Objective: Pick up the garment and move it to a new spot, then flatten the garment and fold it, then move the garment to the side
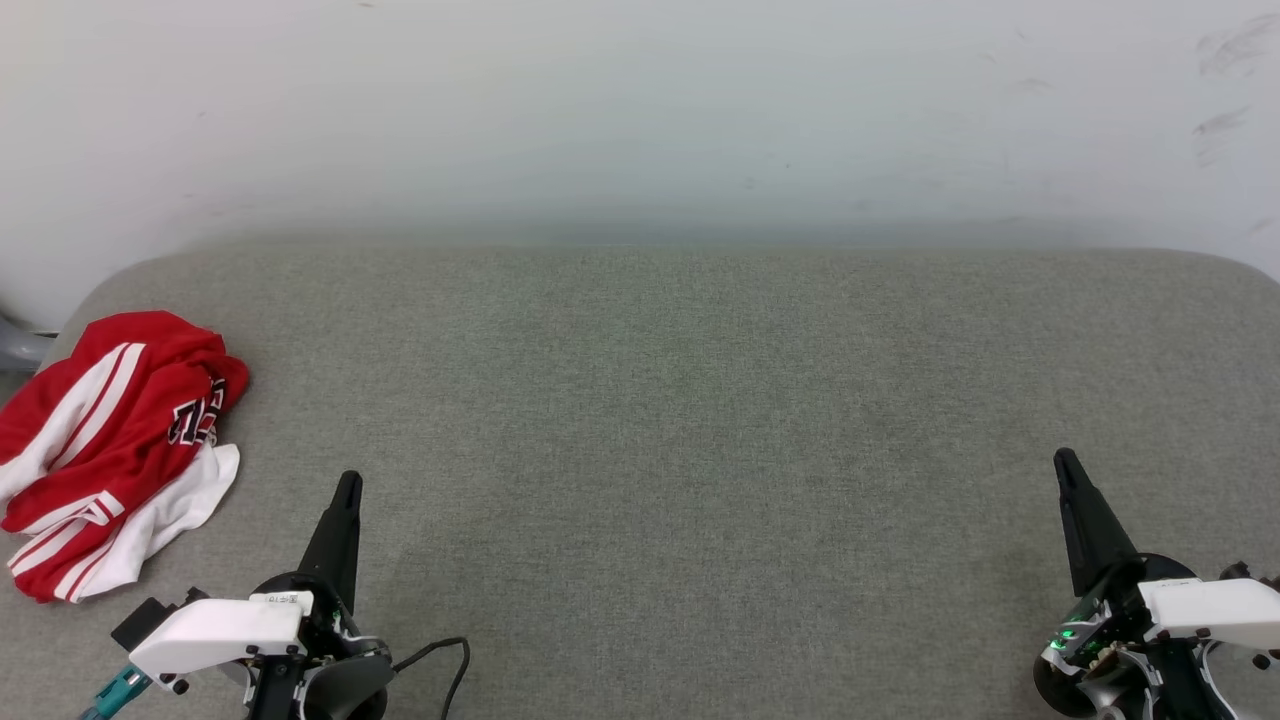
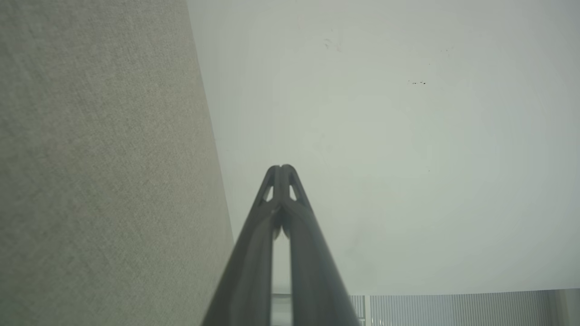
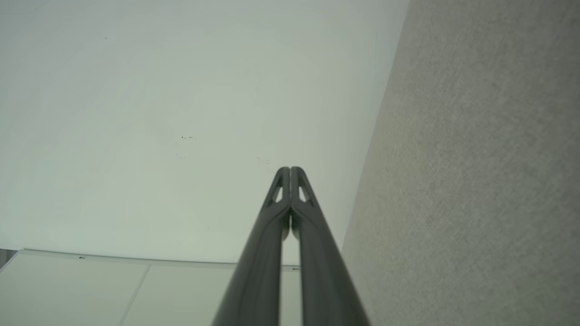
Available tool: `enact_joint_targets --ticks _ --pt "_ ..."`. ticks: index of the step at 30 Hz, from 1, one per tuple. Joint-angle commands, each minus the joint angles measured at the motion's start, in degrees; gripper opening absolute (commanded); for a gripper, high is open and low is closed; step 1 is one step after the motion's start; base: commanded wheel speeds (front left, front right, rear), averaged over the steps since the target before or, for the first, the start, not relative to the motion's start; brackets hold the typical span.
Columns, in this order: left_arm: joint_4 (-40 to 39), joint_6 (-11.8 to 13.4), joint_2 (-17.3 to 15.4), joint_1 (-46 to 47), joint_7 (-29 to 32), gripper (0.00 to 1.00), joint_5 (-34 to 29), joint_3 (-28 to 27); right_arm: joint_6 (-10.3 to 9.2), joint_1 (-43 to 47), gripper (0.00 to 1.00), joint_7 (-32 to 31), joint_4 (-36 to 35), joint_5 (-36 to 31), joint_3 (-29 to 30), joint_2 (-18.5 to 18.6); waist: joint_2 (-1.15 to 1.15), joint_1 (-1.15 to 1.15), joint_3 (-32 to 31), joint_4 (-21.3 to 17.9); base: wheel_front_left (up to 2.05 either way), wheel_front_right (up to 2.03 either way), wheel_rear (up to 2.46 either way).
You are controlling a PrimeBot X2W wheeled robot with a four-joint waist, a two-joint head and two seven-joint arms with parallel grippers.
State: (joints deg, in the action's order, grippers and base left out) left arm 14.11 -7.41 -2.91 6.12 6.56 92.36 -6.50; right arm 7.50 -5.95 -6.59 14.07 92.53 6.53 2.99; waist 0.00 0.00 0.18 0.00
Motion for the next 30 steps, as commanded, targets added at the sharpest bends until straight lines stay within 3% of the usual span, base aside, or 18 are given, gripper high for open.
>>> enact_joint_targets --ticks 1,30 --pt "-0.06 -0.23 0.06 0.34 0.11 0.00 0.12 -0.14 -0.02 -0.65 0.00 -0.04 0.03 -0.26 -0.02 -0.18 0.00 0.00 0.00 0.00 0.00 0.00 0.00" --pt "-0.06 -0.23 0.06 0.34 0.11 0.00 0.12 -0.12 -0.02 -0.65 0.00 -0.03 0.03 -0.25 -0.03 -0.18 0.00 0.00 0.00 0.00 0.00 0.00 0.00"
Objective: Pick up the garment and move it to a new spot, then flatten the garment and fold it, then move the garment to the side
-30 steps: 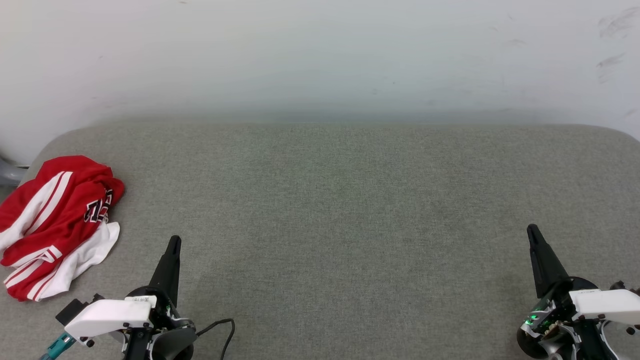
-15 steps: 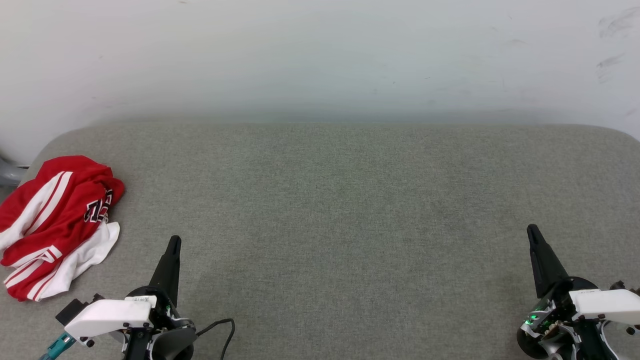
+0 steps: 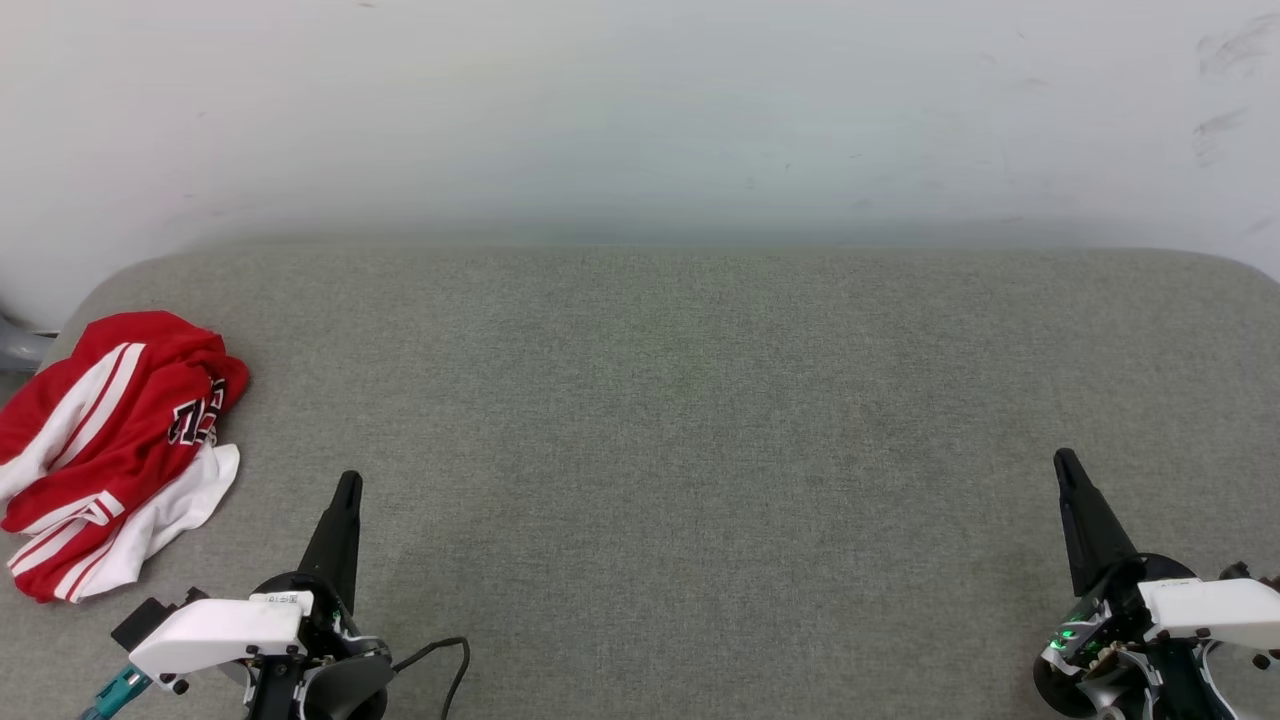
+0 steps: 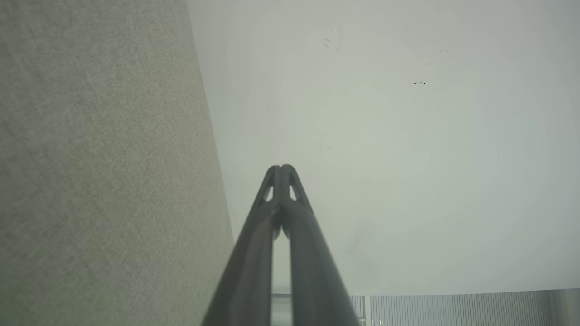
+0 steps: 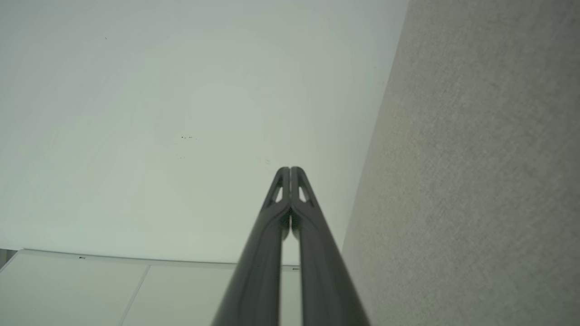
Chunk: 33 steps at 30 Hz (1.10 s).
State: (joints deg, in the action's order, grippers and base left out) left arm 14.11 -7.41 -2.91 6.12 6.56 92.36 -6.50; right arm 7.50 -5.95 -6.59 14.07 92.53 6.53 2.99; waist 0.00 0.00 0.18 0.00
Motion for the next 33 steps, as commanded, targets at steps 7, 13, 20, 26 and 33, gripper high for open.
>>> enact_joint_targets --ticks 7,13,20,26,33 --pt "-0.06 -0.23 0.06 0.34 0.11 0.00 0.12 -0.15 -0.02 -0.65 0.00 -0.03 0.03 -0.25 -0.03 -0.18 0.00 0.00 0.00 0.00 0.00 0.00 0.00" --pt "-0.06 -0.23 0.06 0.34 0.11 0.00 0.12 -0.14 -0.02 -0.65 0.00 -0.03 0.03 -0.25 -0.02 -0.18 0.00 0.00 0.00 0.00 0.00 0.00 0.00" --pt "-0.06 -0.23 0.06 0.34 0.11 0.00 0.12 -0.15 -0.02 -0.65 0.00 -0.02 0.03 -0.25 -0.03 -0.18 0.00 0.00 0.00 0.00 0.00 0.00 0.00" --pt "0.00 0.00 0.00 0.00 0.00 1.00 0.00 0.01 0.00 0.00 1.00 0.00 0.00 0.00 -0.01 0.00 0.00 0.00 0.00 0.00 0.00 0.00 0.00" --pt "0.93 0.06 0.16 -1.57 -1.04 1.00 -0.29 0.61 0.00 1.84 1.00 0.94 1.24 -0.39 -0.46 -0.06 0.00 0.00 0.04 0.00 0.00 0.00 0.00"
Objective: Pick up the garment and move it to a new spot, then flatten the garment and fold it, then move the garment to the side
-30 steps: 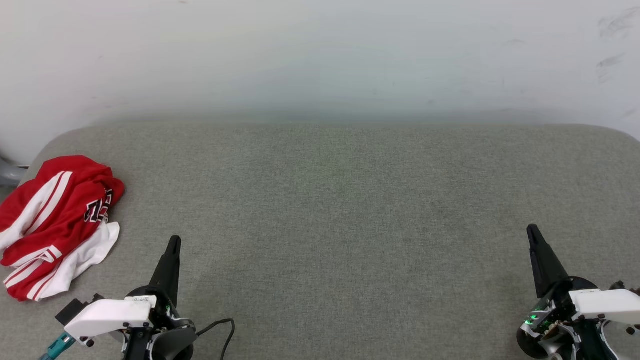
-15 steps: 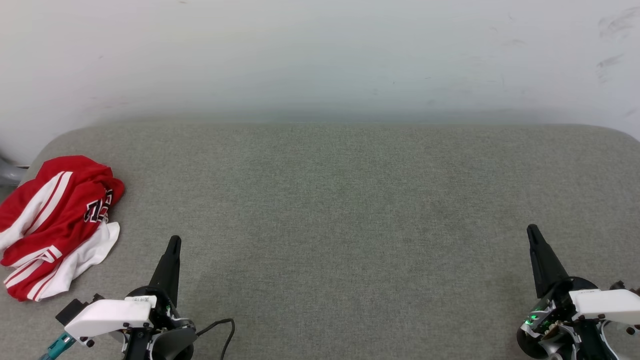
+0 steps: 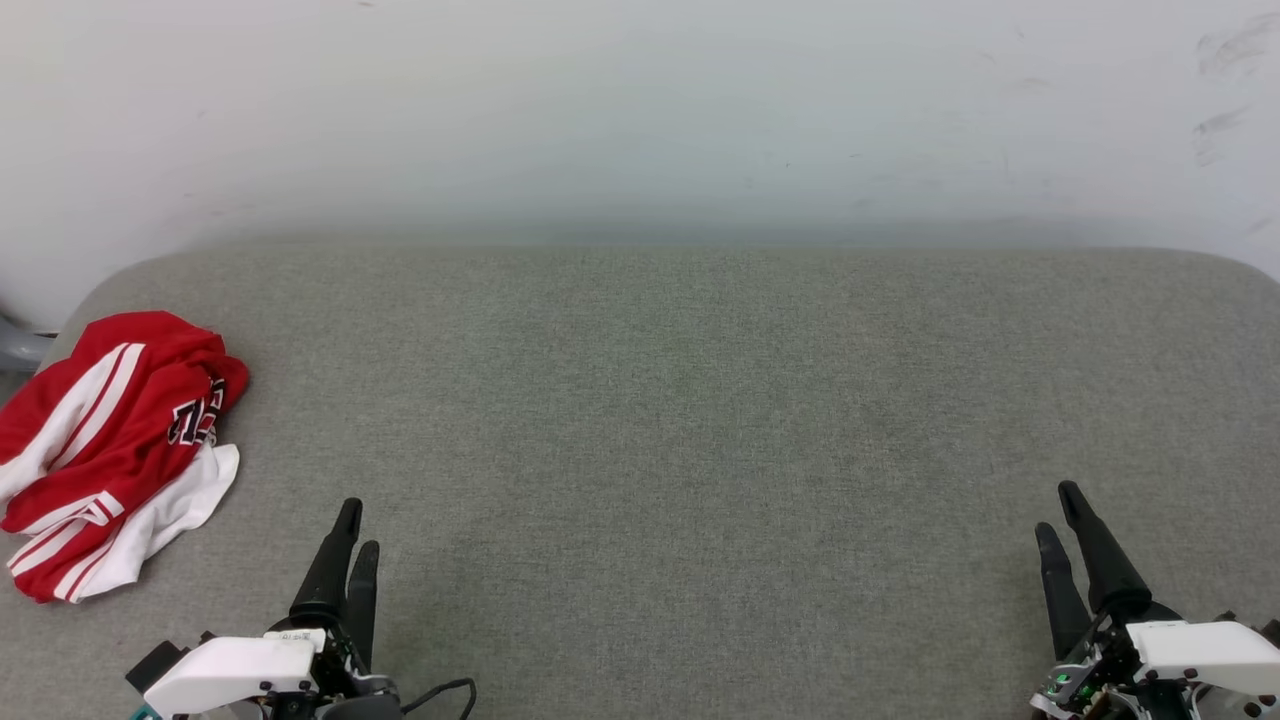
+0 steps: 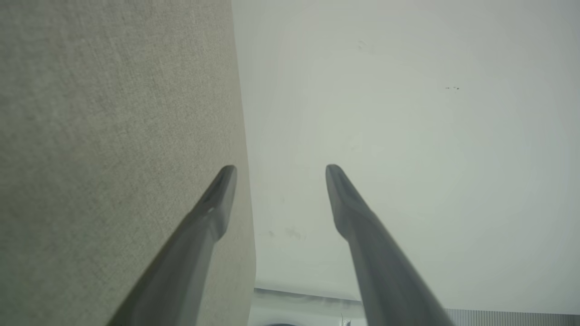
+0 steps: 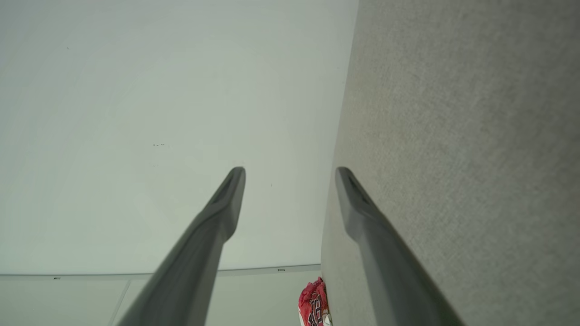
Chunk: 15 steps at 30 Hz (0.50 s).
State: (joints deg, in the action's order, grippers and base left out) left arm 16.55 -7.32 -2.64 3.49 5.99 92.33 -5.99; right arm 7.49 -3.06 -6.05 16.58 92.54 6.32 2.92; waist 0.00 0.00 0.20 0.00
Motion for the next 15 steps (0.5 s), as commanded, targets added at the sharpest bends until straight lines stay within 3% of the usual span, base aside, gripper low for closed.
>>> enact_joint_targets --ticks 1,9,15 --pt "-1.81 -0.03 -0.11 0.99 -0.76 1.00 -0.35 0.19 0.01 -0.97 1.00 0.70 -1.44 -0.61 -0.31 0.02 0.00 0.00 0.02 0.00 0.00 0.00 0.00" --pt "-3.35 -0.05 -0.13 0.70 -2.75 1.00 -4.70 -0.07 0.01 -0.65 1.00 2.71 -2.95 -5.82 -0.54 0.02 0.00 0.00 0.08 -0.05 0.00 0.00 0.00" --pt "-5.22 0.23 -0.14 0.84 -4.34 1.00 -12.16 -0.42 0.01 -0.50 1.00 4.29 -5.52 -12.86 0.02 0.01 0.00 0.00 0.17 -0.08 0.00 0.00 0.00"
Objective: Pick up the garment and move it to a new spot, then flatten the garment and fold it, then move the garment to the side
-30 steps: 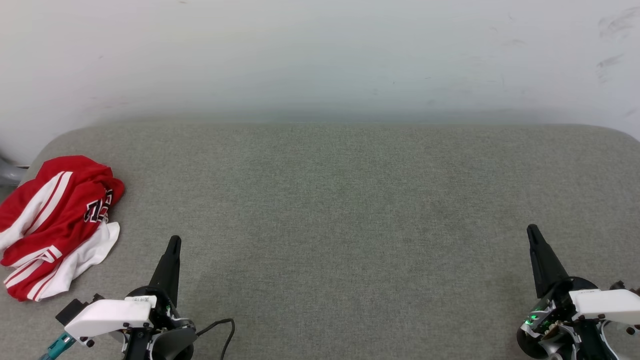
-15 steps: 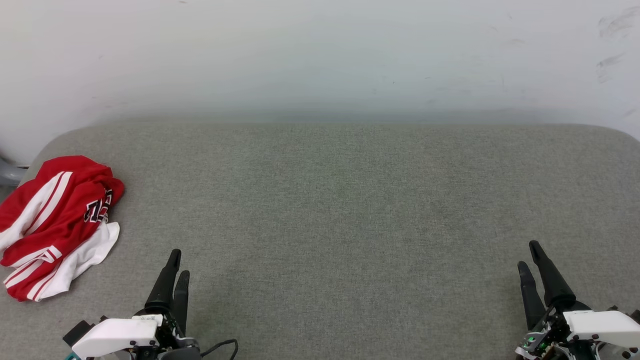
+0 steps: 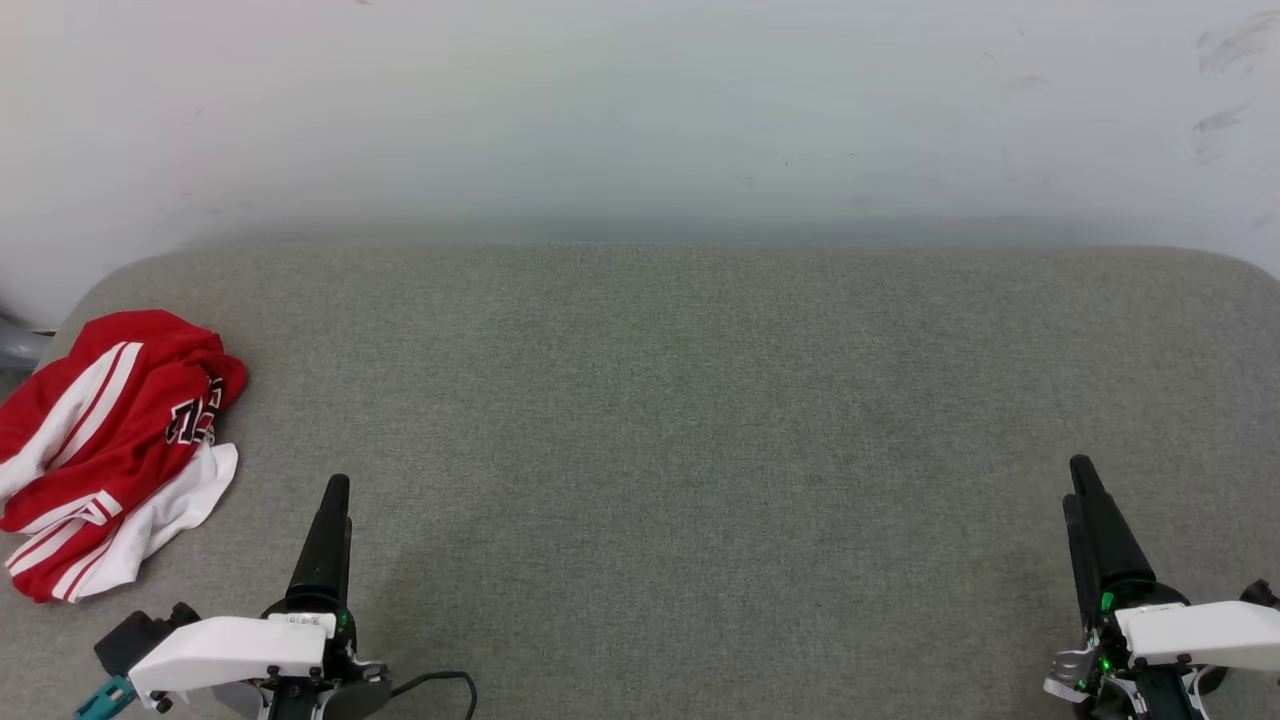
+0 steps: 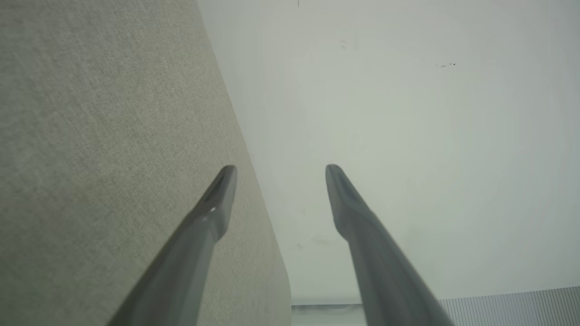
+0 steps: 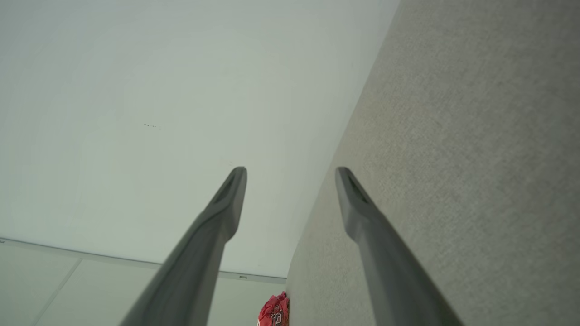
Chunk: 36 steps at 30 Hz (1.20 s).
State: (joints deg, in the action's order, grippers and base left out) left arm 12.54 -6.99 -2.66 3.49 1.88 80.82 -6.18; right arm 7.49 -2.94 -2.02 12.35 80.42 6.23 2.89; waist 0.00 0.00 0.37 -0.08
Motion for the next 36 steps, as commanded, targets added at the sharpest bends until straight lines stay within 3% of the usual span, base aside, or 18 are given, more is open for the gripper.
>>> enact_joint_targets --ticks 1,17,36 --pt "-1.62 0.12 -0.12 0.88 -0.47 1.00 -1.89 -0.13 0.01 -0.57 1.00 0.52 -1.72 -2.03 0.08 0.03 0.00 0.00 0.01 0.00 0.00 0.00 0.00" --pt "-6.13 6.10 -0.16 0.16 -4.18 1.00 -23.44 3.40 0.01 0.26 1.00 4.23 -6.72 -24.85 -1.80 0.03 0.00 0.00 0.14 0.10 0.00 0.00 0.00" --pt "-7.34 9.48 -0.80 -0.73 -7.85 1.00 -41.89 7.04 0.01 1.63 1.00 7.92 -8.35 -44.74 -3.51 0.02 0.00 0.00 -0.02 0.14 0.00 0.00 0.00"
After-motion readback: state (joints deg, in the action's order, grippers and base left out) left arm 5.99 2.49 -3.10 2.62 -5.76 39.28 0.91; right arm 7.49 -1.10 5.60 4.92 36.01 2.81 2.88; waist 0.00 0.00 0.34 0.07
